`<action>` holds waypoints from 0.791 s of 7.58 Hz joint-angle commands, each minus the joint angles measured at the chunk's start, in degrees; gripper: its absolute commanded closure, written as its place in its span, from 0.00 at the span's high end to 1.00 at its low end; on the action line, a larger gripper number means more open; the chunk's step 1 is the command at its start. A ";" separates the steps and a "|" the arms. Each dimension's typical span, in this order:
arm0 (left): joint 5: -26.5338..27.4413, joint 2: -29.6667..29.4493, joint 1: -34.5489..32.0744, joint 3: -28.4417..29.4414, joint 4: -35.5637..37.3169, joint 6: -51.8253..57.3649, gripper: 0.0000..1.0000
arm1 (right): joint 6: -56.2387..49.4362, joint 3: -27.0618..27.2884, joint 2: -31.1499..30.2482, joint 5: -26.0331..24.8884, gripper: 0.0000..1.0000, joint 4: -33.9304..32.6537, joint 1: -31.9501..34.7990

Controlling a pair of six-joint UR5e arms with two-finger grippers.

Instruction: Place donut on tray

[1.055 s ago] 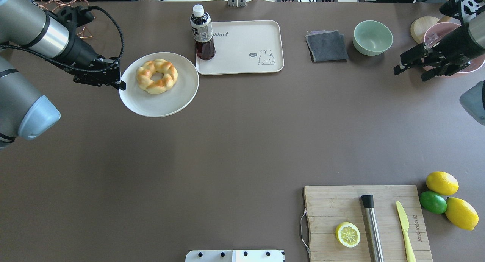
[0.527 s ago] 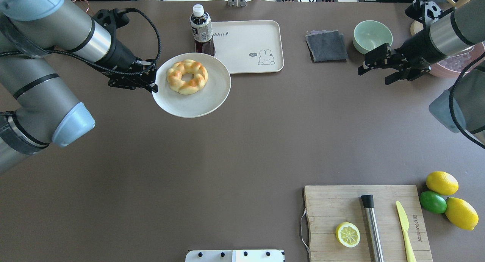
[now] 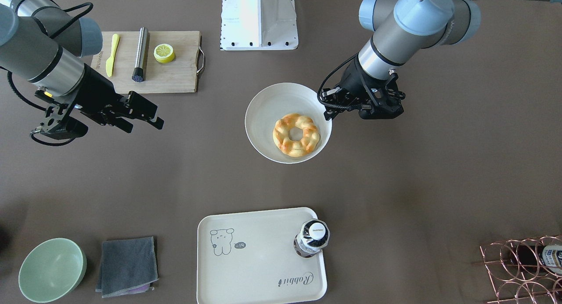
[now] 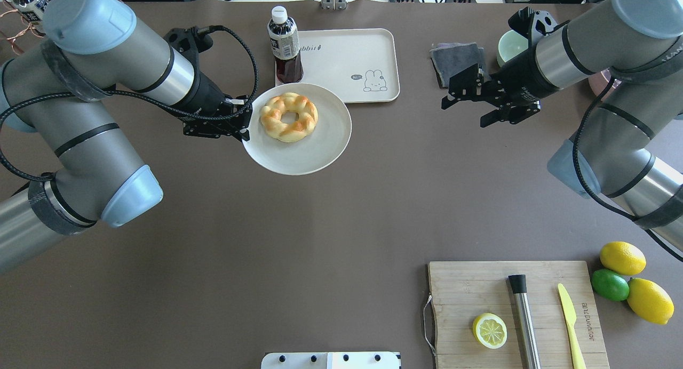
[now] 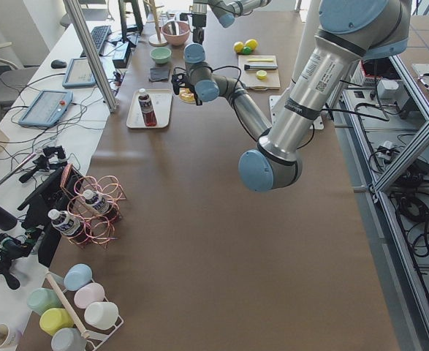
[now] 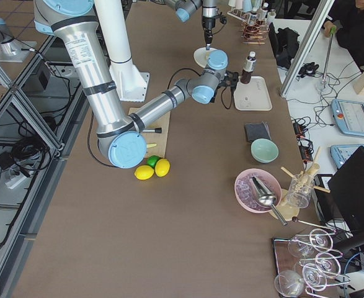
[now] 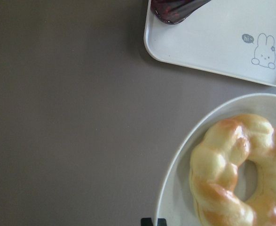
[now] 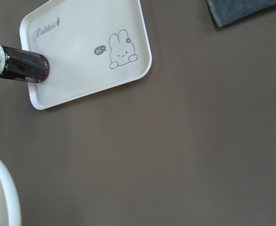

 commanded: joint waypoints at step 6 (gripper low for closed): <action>8.28 -9.28 7.63 0.46 7.04 -7.96 0.00 | 0.39 -0.62 5.63 -2.51 0.99 -0.50 -4.39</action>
